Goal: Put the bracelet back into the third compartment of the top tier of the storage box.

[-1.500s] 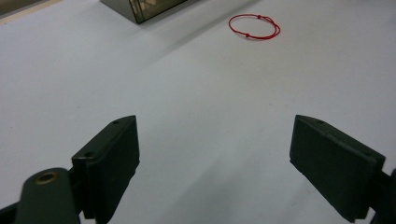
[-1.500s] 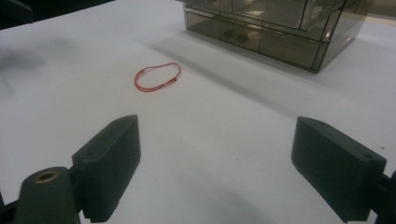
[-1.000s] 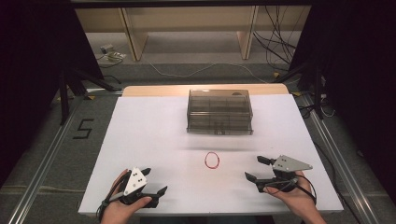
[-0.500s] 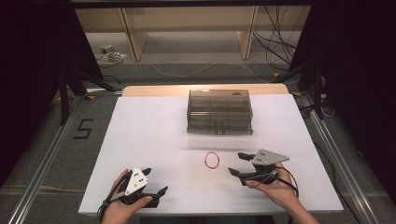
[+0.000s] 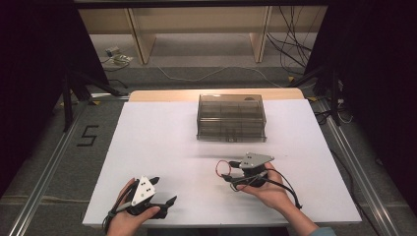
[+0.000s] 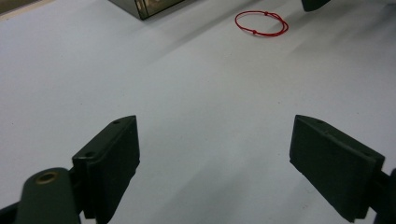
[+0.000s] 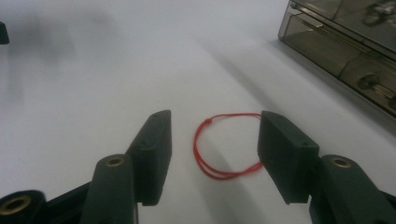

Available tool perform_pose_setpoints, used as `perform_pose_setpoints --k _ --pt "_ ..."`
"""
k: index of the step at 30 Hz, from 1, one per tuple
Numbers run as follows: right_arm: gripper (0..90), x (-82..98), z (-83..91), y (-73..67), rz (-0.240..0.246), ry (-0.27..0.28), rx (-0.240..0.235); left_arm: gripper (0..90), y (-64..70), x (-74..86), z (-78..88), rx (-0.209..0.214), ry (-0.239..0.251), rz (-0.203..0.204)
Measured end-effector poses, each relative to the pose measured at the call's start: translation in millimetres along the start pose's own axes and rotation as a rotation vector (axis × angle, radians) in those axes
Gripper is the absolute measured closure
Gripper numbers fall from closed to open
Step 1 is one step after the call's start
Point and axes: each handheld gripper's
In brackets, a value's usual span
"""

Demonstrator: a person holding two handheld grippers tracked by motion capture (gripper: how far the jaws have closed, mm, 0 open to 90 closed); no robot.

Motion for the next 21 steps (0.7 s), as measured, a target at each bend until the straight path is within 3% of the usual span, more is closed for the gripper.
perform_pose_setpoints --k 7,12,21 --pt "49.4 -8.2 -21.1 -7.2 0.014 -0.045 -0.001 15.9 -0.1 0.1 -0.1 0.000 0.000 -0.003" --pt "53.3 -10.8 -30.8 -7.6 -0.021 -0.068 -0.006 15.9 -0.6 0.2 0.4 -0.004 0.001 -0.003" --pt "58.8 -13.3 -43.6 -8.2 -0.040 -0.105 0.005 15.9 -1.5 0.3 0.7 -0.009 0.002 -0.003"
Point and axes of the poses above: each handheld gripper's, and its own axes: z roughly backward along the jaws, x roughly out of its underside, y roughly to its right, and after that the axes turned 2 degrees about -z, right-handed
